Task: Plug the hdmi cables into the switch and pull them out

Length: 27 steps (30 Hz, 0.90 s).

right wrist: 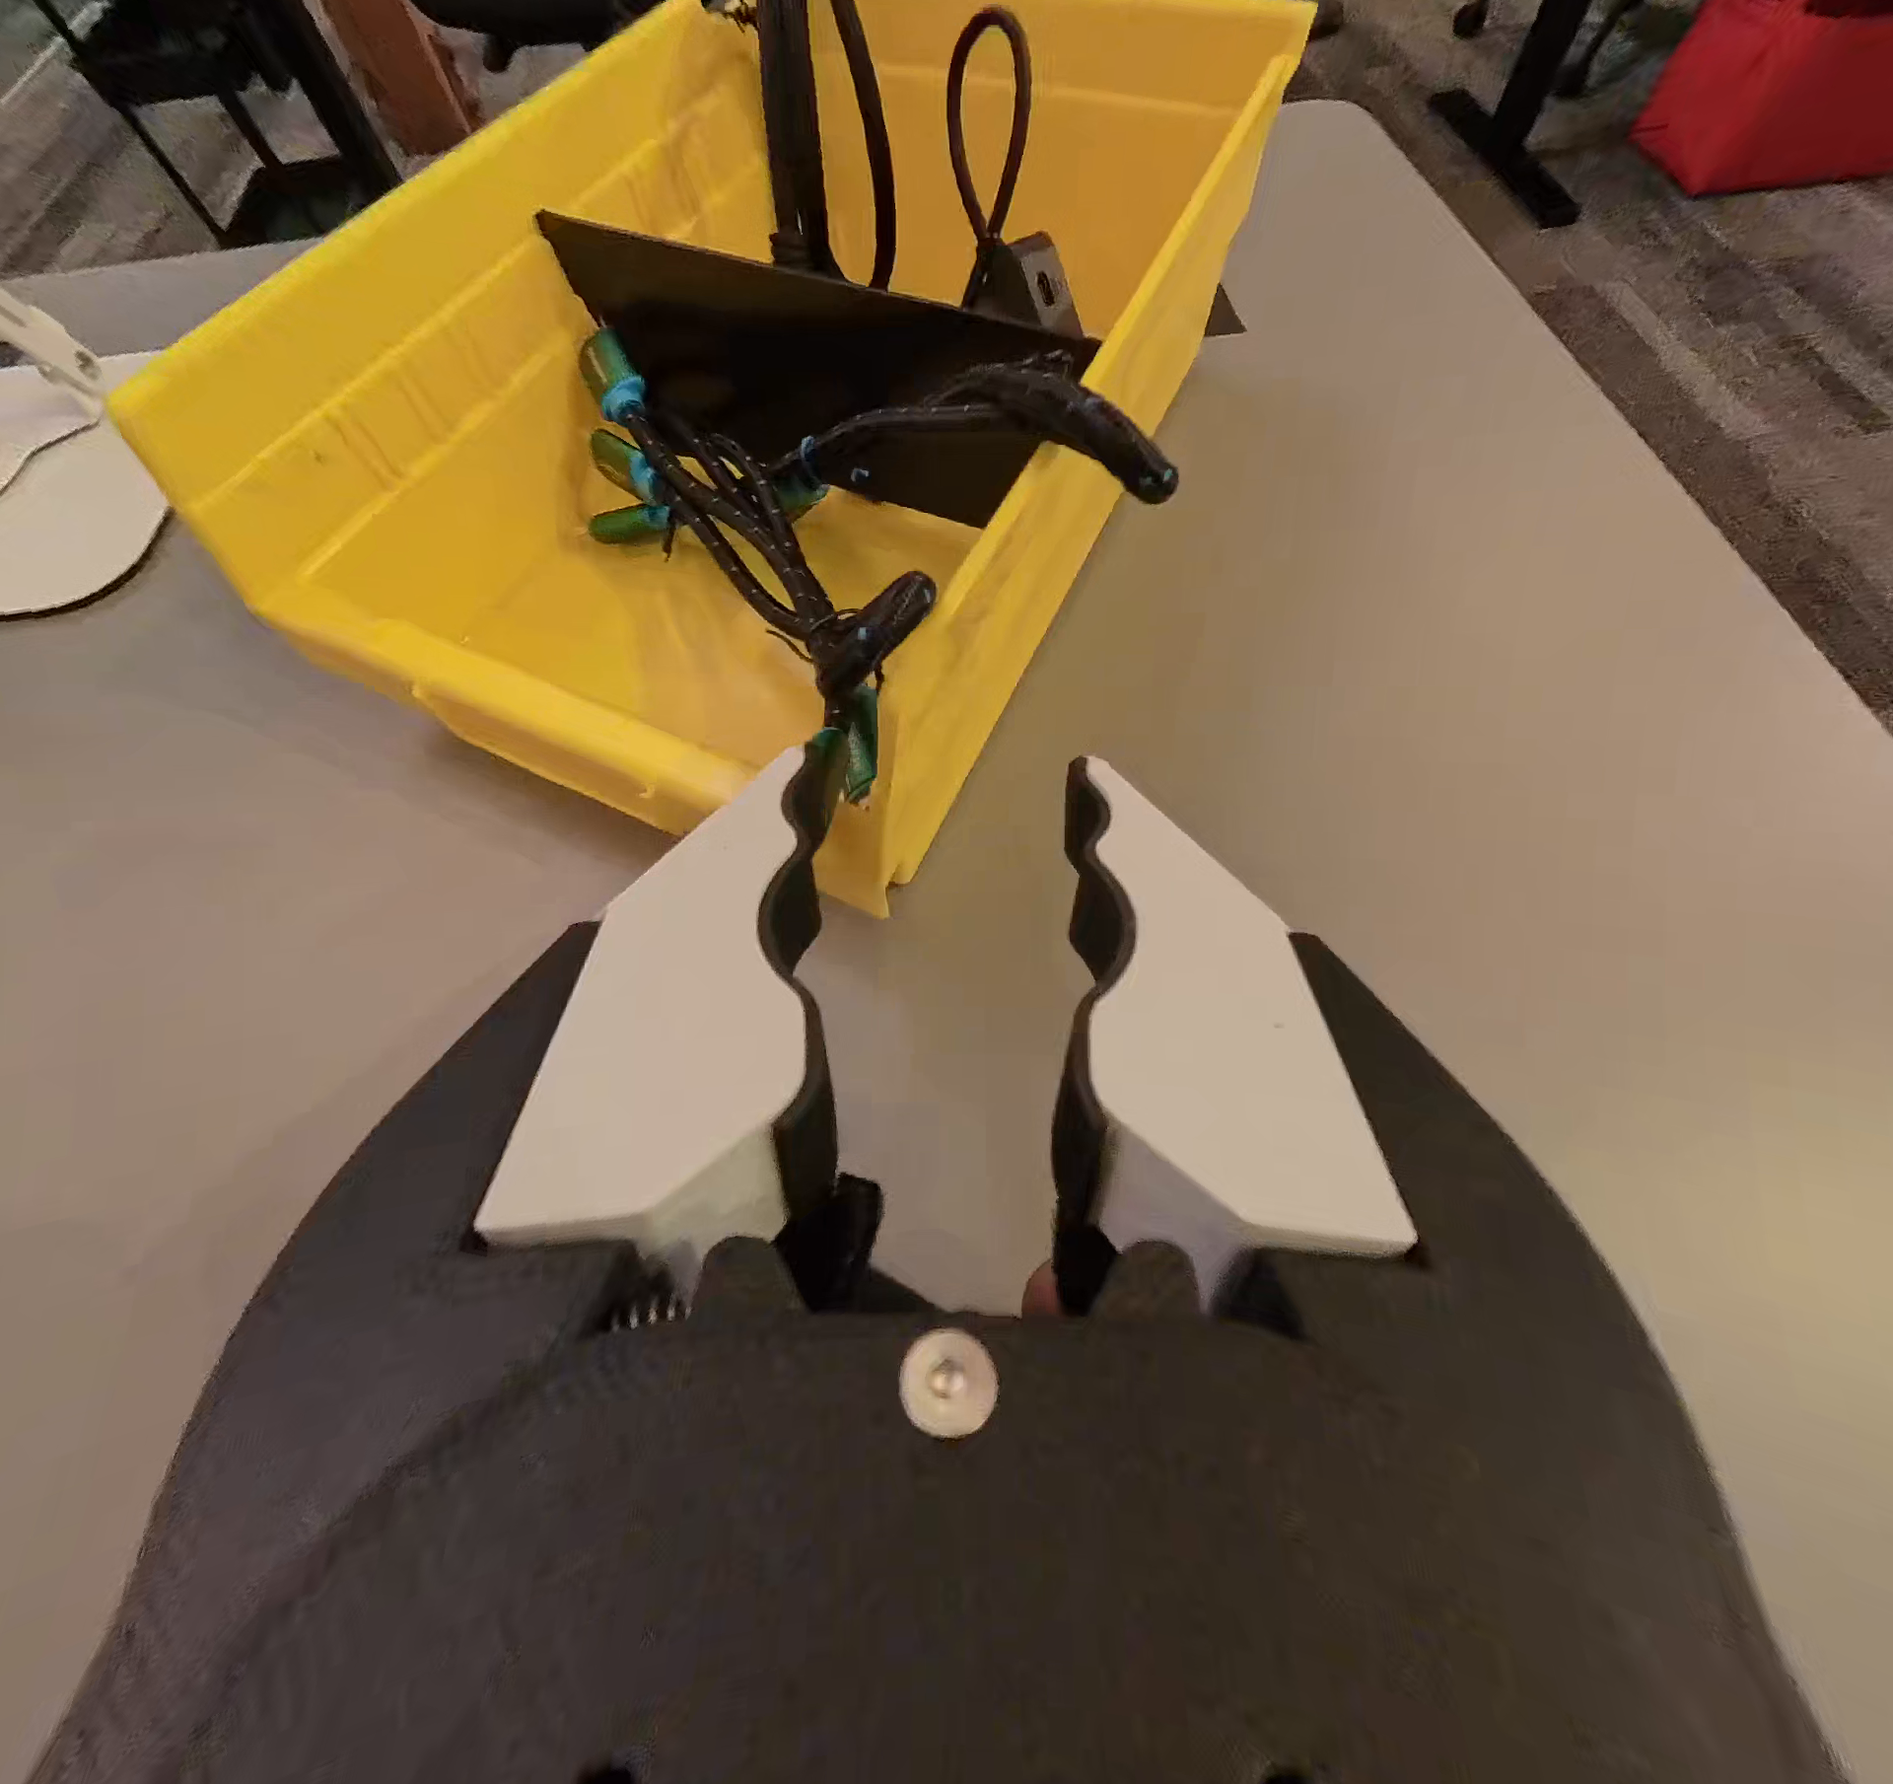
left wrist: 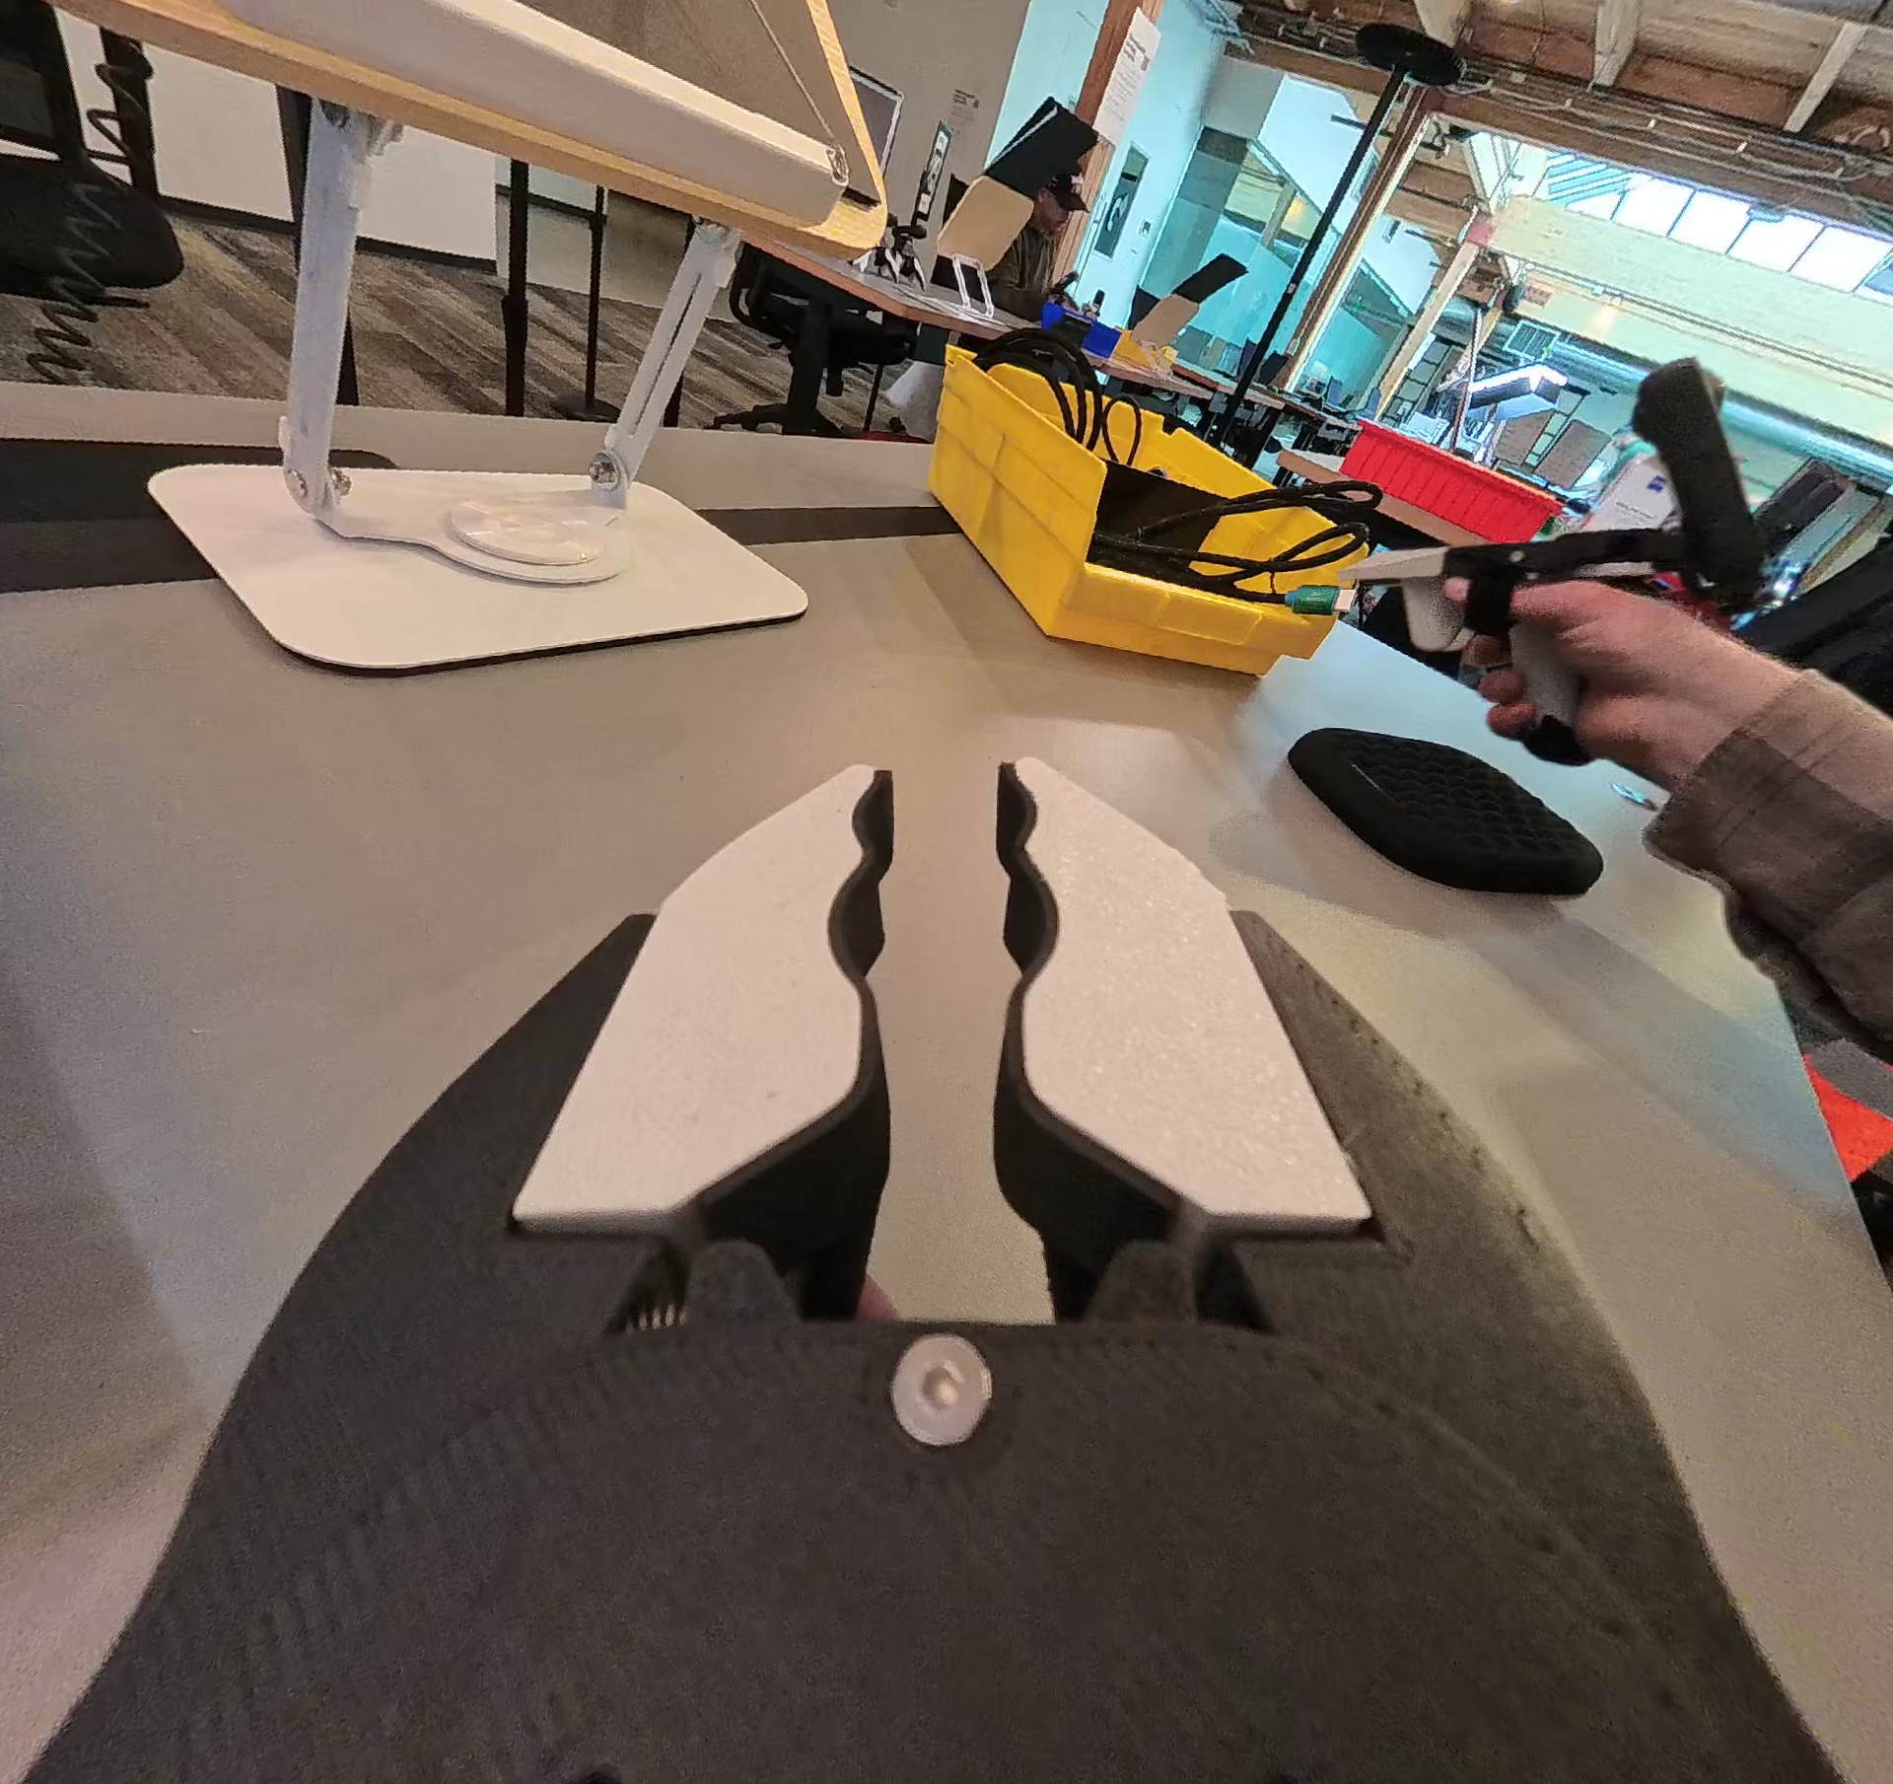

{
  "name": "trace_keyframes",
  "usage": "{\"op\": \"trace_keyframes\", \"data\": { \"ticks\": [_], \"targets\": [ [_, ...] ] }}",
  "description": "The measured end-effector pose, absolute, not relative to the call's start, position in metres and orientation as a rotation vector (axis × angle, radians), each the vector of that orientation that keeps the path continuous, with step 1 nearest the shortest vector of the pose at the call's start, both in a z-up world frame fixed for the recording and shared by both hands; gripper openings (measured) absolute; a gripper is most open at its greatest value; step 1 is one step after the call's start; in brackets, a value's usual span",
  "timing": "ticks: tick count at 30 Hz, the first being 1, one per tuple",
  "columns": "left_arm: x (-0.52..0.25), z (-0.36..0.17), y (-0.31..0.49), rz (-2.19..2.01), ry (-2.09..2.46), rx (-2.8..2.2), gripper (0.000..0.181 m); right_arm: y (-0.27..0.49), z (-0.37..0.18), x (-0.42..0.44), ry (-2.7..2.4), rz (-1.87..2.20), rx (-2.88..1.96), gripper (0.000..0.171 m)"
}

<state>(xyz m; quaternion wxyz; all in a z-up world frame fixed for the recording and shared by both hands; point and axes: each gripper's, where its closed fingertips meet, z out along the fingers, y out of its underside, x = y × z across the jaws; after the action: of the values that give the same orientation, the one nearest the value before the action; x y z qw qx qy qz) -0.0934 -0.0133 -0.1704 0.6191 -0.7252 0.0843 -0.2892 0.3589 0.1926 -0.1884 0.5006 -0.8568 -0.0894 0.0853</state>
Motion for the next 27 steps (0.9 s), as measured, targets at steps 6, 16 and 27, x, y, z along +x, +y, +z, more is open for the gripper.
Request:
{"op": "trace_keyframes", "data": {
  "ticks": [6,16,27],
  "targets": [
    [-0.094,-0.171,-0.013,-0.669,0.189,-1.672,0.019,0.214,-0.203,0.356,-0.213,0.123,-2.081,0.025],
    [-0.095,-0.171,-0.011,-0.646,0.184,-1.679,0.021,0.259,-0.208,0.369,-0.220,-0.029,-2.039,0.000],
    [-0.142,-0.107,-0.013,-0.191,0.310,-1.565,0.039,0.219,-0.207,0.350,-0.185,0.035,-2.057,0.001]
  ]
}}
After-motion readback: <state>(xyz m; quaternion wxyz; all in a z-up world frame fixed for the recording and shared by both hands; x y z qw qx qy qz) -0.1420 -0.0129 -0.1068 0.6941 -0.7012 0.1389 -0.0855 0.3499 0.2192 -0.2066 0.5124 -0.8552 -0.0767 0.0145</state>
